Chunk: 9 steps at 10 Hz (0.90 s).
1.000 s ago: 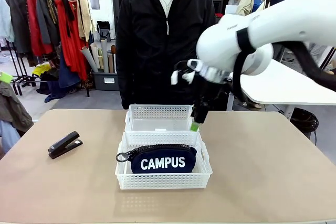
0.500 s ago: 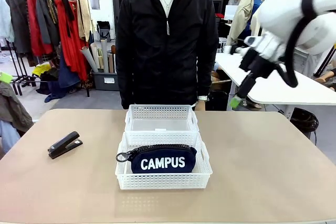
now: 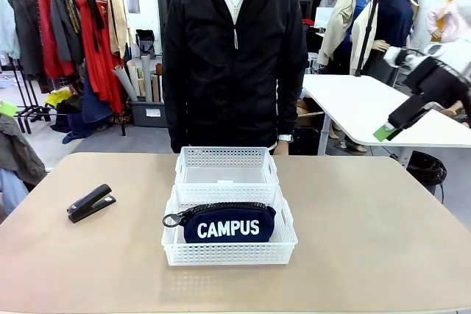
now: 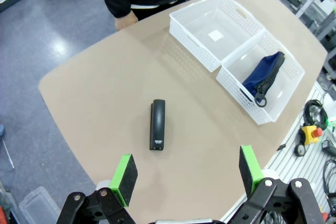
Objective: Distribute items into two baskets.
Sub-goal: Pick up the Stapler that the person points to.
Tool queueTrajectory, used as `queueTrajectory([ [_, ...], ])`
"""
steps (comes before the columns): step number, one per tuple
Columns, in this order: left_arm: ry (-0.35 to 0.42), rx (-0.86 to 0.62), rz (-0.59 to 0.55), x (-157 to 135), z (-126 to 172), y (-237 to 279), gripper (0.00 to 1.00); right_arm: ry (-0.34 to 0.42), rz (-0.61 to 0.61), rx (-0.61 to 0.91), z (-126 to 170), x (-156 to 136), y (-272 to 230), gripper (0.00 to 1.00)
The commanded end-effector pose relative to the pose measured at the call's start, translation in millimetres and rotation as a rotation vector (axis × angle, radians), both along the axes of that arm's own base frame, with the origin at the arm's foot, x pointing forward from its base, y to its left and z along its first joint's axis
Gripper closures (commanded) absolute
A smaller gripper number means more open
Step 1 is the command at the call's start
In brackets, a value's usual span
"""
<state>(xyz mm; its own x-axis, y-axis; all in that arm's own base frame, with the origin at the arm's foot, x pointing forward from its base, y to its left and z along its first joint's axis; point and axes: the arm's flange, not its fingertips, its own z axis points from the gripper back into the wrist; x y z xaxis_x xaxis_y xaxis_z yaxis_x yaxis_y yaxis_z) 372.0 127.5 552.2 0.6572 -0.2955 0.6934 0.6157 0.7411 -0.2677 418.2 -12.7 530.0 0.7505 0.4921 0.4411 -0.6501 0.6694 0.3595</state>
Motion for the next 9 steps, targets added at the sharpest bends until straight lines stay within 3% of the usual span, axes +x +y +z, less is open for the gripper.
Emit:
queueTrajectory([
  [1,-0.005,-0.001,0.0,-0.6,1.2,0.2,0.0,-0.01,-0.065,0.098,-2.2,-12.4,-19.0,0.0],
  [7,-0.005,-0.001,0.0,-0.6,1.2,0.2,0.0,-0.044,-0.048,0.196,-2.0,-20.0,-49.5,0.0],
  [9,-0.005,-0.001,0.0,-0.6,1.2,0.2,0.0,-0.001,-0.101,0.165,-1.0,-14.3,-49.7,0.0],
])
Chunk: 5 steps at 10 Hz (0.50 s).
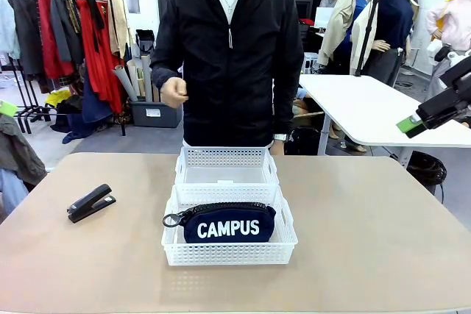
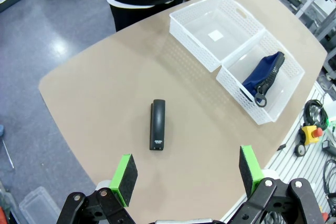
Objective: Distribute items into two baskets.
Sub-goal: Pick up the Stapler that the person points to.
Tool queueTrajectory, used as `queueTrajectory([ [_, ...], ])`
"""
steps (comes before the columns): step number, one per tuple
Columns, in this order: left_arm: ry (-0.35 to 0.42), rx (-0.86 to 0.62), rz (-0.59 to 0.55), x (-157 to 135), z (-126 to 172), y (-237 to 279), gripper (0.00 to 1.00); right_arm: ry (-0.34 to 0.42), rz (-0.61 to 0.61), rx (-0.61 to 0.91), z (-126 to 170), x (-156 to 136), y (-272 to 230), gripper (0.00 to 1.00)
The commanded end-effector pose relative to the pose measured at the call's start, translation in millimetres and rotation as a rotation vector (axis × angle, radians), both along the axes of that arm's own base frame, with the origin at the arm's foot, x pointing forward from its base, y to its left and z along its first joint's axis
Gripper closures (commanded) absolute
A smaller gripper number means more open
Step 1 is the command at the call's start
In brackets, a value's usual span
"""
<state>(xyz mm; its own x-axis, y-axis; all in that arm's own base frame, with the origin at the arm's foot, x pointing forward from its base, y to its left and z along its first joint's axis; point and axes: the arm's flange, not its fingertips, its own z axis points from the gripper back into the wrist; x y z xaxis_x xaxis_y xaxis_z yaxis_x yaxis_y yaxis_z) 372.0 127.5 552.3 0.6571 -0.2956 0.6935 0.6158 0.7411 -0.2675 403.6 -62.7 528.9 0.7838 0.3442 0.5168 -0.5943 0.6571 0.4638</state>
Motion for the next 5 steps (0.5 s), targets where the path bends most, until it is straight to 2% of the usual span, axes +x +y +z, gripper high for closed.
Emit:
queueTrajectory([
  [1,-0.004,-0.001,0.0,-0.6,1.1,0.2,0.0,0.009,-0.011,0.001,0.0,0.4,0.3,0.0],
  [5,-0.004,-0.001,0.0,-0.6,1.1,0.2,0.0,0.009,-0.011,0.001,0.0,0.4,0.3,0.0],
])
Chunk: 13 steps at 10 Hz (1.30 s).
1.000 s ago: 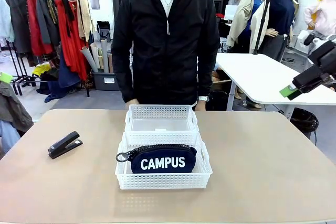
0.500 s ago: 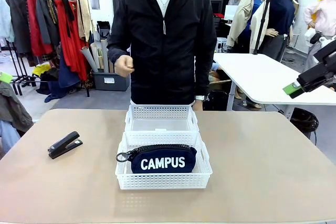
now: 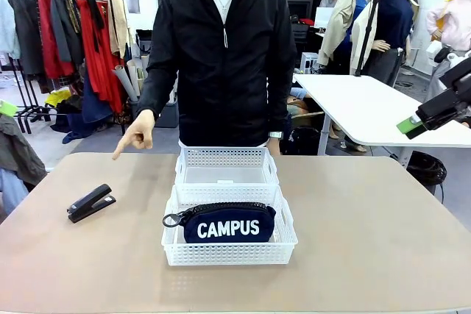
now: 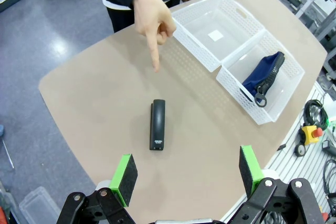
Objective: Distribute items into two baskets.
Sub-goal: Pick up the Stapler that the person points to.
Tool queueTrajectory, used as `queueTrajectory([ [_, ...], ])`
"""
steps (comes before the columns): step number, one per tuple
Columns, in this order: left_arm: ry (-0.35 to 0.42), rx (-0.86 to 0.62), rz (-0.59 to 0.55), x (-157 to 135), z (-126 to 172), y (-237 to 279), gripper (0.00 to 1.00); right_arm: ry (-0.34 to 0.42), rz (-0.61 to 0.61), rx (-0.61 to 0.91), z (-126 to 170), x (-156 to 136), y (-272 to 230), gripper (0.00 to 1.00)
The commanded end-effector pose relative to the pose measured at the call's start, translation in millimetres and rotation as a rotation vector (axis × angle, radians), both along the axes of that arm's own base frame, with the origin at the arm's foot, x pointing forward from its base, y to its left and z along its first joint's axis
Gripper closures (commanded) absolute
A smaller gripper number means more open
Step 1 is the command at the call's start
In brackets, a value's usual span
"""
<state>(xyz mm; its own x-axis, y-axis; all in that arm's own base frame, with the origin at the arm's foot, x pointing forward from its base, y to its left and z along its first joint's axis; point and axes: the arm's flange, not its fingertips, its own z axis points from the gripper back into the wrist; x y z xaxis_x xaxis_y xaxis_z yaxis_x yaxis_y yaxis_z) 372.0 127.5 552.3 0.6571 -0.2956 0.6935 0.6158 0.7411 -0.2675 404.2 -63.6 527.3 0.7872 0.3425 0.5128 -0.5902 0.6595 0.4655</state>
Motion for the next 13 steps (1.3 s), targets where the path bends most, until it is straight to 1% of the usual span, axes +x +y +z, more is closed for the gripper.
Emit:
queueTrajectory([
  [1,-0.004,-0.001,0.0,-0.6,1.1,0.2,0.0,0.004,-0.008,0.002,1.7,-0.3,1.2,0.0],
  [10,0.0,0.0,0.0,0.0,0.0,0.0,0.0,0.004,-0.008,0.002,1.7,-0.3,1.2,0.0],
  [12,0.039,0.066,-0.016,30.1,-1.7,-13.9,0.0,0.004,-0.008,0.002,1.7,-0.3,1.2,0.0],
  [13,0.075,0.108,-0.03,49.8,-3.7,-22.8,0.0,0.004,-0.008,0.002,1.7,-0.3,1.2,0.0],
])
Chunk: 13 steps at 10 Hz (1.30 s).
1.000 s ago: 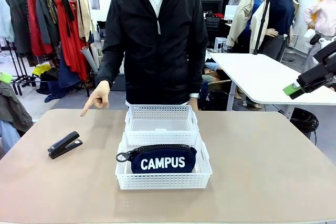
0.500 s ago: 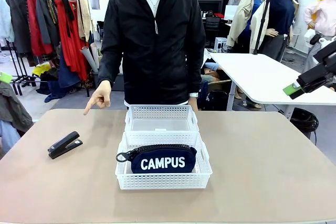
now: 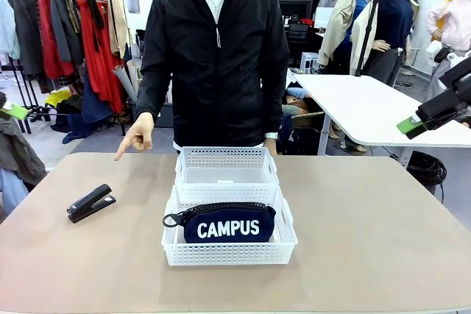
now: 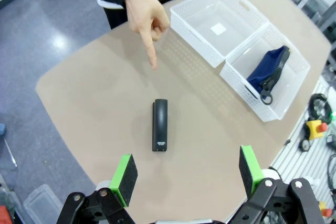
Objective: Distribute items into two baskets.
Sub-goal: Pick up the Stapler that the person points to.
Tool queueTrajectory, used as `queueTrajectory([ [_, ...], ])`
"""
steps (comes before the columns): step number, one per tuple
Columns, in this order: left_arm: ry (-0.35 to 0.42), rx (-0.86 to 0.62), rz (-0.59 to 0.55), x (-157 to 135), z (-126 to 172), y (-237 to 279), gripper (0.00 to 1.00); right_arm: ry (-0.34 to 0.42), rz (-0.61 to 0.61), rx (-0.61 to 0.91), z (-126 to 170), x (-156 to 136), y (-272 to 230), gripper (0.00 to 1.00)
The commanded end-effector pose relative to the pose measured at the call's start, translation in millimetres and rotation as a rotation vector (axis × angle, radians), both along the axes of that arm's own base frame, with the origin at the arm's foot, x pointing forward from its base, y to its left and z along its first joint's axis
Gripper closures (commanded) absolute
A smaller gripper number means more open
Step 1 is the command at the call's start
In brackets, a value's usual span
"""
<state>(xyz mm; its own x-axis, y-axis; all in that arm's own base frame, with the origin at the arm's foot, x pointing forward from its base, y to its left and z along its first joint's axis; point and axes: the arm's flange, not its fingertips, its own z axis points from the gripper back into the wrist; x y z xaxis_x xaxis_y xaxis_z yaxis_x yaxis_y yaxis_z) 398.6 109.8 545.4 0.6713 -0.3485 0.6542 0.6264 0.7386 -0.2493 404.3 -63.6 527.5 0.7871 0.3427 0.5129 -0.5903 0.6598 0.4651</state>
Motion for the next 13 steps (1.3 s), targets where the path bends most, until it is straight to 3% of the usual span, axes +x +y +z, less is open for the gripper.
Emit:
queueTrajectory([
  [1,0.065,0.083,-0.013,40.0,-0.2,-12.9,0.0,0.005,-0.008,0.003,1.5,-0.4,1.2,0.0],
  [4,0.14,0.164,-0.047,82.4,-16.6,-31.3,0.0,0.005,-0.008,0.003,1.5,-0.4,1.2,0.0],
  [7,0.137,0.263,-0.039,120.8,-41.5,-40.8,0.0,0.005,-0.008,0.003,1.5,-0.4,1.2,0.0],
  [9,0.133,0.337,-0.085,137.1,-57.3,-54.2,0.0,0.005,-0.008,0.003,1.5,-0.4,1.2,0.0],
  [13,0.197,0.447,-0.19,157.3,-96.9,-79.6,0.0,0.005,-0.008,0.003,1.5,-0.4,1.2,0.0],
])
